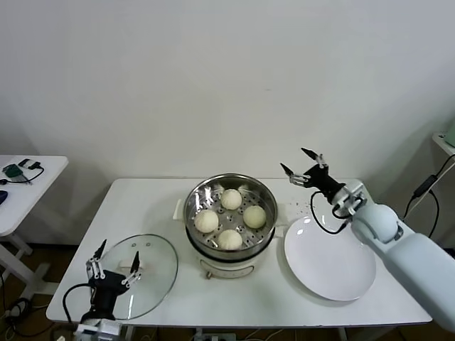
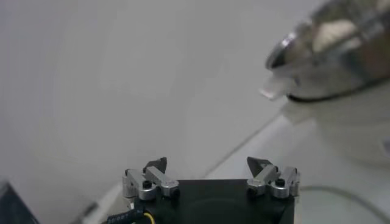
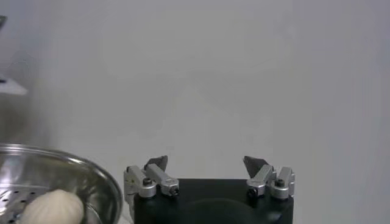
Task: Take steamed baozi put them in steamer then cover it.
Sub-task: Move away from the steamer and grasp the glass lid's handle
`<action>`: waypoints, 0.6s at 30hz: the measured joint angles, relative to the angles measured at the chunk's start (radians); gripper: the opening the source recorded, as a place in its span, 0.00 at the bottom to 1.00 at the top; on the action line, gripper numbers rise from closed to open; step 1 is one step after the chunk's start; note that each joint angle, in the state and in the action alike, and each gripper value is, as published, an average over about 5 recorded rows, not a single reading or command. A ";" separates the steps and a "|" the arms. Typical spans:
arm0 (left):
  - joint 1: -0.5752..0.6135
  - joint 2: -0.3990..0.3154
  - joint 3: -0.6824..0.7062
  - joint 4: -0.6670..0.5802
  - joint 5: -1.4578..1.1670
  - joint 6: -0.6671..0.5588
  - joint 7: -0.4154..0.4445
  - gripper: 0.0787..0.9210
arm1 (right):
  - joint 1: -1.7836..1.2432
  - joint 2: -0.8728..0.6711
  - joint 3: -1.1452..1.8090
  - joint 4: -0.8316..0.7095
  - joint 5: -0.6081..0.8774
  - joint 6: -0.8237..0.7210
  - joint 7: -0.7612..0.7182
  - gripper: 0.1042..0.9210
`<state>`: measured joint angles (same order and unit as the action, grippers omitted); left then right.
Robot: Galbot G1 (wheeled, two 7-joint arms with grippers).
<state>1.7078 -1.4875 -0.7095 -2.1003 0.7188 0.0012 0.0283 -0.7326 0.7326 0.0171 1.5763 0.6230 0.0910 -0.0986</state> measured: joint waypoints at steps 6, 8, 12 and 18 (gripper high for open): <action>0.000 0.016 0.006 0.021 0.339 0.015 0.005 0.88 | -0.198 0.073 0.209 0.013 -0.052 -0.005 -0.004 0.88; -0.003 0.018 0.010 0.037 0.438 0.018 0.003 0.88 | -0.252 0.095 0.261 0.014 -0.069 -0.004 -0.009 0.88; -0.010 0.014 0.023 0.076 0.596 0.029 -0.005 0.88 | -0.337 0.137 0.340 0.010 -0.103 -0.002 -0.019 0.88; -0.038 0.001 0.028 0.147 0.752 0.042 -0.032 0.88 | -0.409 0.181 0.415 0.002 -0.141 0.000 -0.029 0.88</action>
<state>1.6701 -1.4861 -0.6812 -1.9529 1.4712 0.0430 -0.0035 -1.1417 0.9139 0.4320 1.5780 0.4816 0.0913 -0.1278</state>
